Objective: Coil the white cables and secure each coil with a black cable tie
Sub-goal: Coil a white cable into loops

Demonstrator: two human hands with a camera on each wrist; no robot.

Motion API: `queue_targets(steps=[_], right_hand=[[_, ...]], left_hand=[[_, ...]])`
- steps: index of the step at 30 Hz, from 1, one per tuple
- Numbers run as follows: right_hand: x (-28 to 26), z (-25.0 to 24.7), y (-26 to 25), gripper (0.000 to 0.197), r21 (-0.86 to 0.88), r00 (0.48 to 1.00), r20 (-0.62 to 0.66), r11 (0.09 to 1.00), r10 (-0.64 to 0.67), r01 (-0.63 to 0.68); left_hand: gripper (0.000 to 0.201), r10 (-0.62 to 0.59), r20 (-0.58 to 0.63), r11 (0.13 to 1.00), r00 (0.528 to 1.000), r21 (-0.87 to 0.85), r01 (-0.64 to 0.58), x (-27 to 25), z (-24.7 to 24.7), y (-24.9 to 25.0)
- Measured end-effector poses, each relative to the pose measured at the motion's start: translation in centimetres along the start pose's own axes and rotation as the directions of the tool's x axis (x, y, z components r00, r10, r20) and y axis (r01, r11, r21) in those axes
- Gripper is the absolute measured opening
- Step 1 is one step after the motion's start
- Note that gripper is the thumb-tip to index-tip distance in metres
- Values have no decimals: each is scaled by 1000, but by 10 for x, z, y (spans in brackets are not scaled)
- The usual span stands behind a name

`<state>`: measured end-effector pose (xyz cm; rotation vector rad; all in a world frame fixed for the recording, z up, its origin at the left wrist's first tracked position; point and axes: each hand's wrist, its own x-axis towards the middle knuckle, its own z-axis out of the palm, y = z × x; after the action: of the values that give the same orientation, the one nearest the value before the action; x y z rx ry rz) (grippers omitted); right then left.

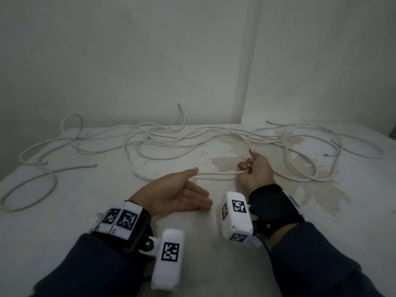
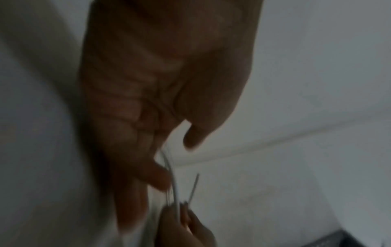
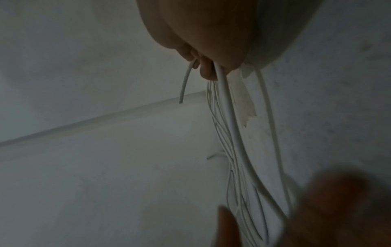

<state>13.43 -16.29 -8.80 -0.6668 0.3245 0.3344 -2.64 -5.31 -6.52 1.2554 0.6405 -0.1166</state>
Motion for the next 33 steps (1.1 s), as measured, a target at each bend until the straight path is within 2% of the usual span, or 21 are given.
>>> queue_targets(steps=[2,4,6,8,9,12,13,15,18,22,25,27,30,32,33], right_hand=[[-8,0,8,17,-36,998,39,998,50,-49],[-14,-1,13,15,-111,992,85,991,89,-80],[-18,0,14,11,-222,987,124,973,99,-70],[-21,2,13,7,-337,981,168,941,97,-35],[-22,3,13,5,-385,975,196,923,102,-19],[-24,5,13,9,-534,961,260,843,92,64],[-25,5,12,11,-577,956,282,811,86,97],[-26,5,12,18,-634,940,329,759,92,148],[-30,6,12,20,-698,909,408,670,82,252],[-42,8,12,19,-728,832,550,529,72,436],[-49,12,13,25,-716,784,618,453,59,531],[-50,14,14,28,-710,771,634,434,52,555],[-51,15,17,30,-694,746,663,426,65,580],[-54,15,16,25,-679,736,672,467,82,567],[-55,17,16,21,-666,740,667,516,87,539]], left_hand=[[45,57,-7,963,998,-264,-56,8,6,-6],[39,151,-108,857,983,-481,-185,16,3,-10],[31,230,-238,734,944,-595,-329,22,-4,-10],[29,267,-361,644,893,-623,-444,23,-10,-9],[33,283,-418,641,863,-587,-494,23,-12,-8],[44,374,-527,755,763,-304,-581,25,-12,-6],[46,426,-527,786,736,-186,-589,26,-12,-7],[46,512,-482,814,710,9,-581,30,-12,-7],[43,565,-395,812,724,114,-572,32,-11,-6],[26,625,-232,780,745,195,-594,29,-9,-5],[26,597,-113,800,795,170,-576,25,-9,-7],[32,547,-32,836,836,77,-544,21,-10,-8],[39,544,72,837,836,20,-547,20,-12,-9],[34,558,59,828,828,20,-560,20,-12,-9],[30,559,23,829,829,-10,-559,21,-11,-9]])
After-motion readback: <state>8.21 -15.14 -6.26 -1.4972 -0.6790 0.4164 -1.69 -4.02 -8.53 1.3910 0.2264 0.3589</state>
